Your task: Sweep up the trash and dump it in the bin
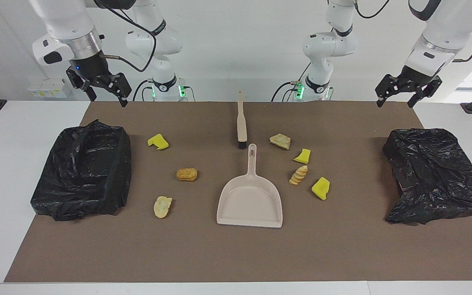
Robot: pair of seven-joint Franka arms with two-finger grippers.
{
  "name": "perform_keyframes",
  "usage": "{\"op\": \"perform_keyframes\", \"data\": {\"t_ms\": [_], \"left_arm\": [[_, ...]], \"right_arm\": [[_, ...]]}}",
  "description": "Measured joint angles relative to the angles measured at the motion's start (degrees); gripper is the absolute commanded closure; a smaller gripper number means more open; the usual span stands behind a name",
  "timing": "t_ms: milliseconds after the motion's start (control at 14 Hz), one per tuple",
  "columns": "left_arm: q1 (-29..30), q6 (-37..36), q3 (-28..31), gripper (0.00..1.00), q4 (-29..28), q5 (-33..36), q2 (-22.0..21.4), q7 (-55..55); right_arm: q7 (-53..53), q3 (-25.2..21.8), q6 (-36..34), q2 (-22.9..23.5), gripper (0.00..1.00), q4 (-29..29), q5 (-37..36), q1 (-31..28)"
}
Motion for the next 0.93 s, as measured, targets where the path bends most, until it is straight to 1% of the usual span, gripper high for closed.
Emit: {"op": "perform_keyframes", "data": {"t_ms": [572,930], "left_arm": [[0.07,-0.05,0.58,0.00,-0.49,0.00,-0.01,0.38],[-0.13,0.00,-0.13,0.00,-2.21,-0.01,-0.03,0.59]], "right_arm": [[0.00,0.00,-0.20,-0.09,0.00,-0.09,0.00,-0.01],[0.00,0.14,-0.21,-0.57,0.00,-1.16,0.00,0.13]]}}
